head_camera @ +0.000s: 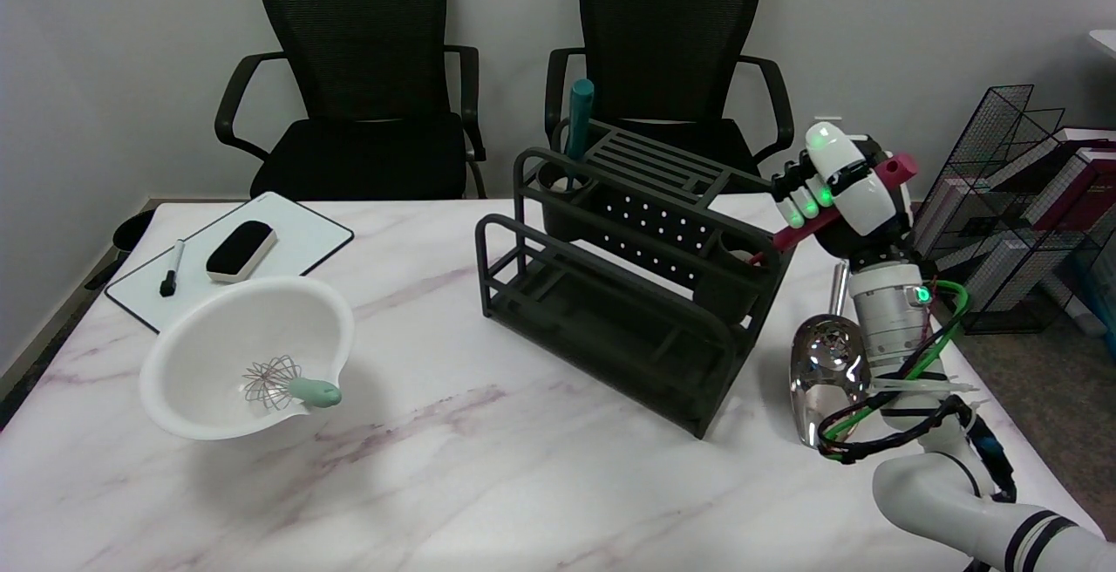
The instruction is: Pick up the pink sponge bottle brush.
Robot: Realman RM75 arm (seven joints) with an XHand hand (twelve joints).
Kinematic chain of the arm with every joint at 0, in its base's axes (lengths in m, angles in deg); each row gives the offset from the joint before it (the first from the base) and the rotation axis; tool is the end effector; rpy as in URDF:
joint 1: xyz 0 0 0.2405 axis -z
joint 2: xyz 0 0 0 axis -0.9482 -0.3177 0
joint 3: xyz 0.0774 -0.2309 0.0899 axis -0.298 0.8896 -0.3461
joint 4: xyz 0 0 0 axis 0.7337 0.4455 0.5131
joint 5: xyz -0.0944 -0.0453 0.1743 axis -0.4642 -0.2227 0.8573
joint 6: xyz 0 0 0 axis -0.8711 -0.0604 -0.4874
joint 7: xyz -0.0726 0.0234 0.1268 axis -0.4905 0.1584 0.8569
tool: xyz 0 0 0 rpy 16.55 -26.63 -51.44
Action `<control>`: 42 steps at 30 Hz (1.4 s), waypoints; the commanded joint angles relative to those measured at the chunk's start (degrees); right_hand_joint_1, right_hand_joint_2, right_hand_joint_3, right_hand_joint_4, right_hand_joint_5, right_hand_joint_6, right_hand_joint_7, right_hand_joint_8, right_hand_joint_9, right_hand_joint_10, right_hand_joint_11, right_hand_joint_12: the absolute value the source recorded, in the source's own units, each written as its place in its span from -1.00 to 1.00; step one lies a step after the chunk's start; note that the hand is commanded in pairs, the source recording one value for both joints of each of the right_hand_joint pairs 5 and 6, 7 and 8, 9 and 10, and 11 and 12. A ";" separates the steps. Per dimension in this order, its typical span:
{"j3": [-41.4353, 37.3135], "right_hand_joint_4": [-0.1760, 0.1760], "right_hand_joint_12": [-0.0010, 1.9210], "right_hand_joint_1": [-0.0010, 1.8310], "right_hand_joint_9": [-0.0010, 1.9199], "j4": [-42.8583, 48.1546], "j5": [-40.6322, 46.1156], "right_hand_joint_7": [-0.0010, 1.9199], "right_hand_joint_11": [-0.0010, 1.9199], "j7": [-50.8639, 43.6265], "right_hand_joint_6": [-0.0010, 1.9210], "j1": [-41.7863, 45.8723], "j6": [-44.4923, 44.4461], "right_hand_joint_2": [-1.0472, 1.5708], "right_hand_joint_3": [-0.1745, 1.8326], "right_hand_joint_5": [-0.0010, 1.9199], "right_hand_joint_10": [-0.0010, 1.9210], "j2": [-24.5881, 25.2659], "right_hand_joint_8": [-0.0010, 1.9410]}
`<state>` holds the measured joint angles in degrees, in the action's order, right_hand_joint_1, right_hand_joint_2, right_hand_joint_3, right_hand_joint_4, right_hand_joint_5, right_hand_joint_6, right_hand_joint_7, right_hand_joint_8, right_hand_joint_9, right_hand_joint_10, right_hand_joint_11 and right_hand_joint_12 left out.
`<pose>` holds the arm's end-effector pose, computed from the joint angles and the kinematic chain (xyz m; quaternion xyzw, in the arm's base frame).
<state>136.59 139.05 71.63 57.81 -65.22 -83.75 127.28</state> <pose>-0.2458 -0.2762 0.4094 0.5028 -0.3836 0.7192 0.2878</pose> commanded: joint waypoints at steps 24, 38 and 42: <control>-9.35 0.00 1.00 0.05 1.00 12.36 -5.74 1.00 1.00 0.13 1.00 -0.35 26.92 1.00 -0.44 1.00 1.00 -4.17 0.98; -9.51 0.00 1.00 0.05 1.00 9.88 -5.10 1.00 1.00 2.68 1.00 -0.27 26.84 1.00 -0.46 1.00 1.00 -6.97 0.98; -9.99 0.00 1.00 0.05 1.00 9.72 -5.50 1.00 1.00 3.24 1.00 -0.19 26.76 1.00 -0.47 1.00 1.00 -6.97 0.98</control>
<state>128.18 149.37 66.63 58.99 -65.53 -59.26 122.35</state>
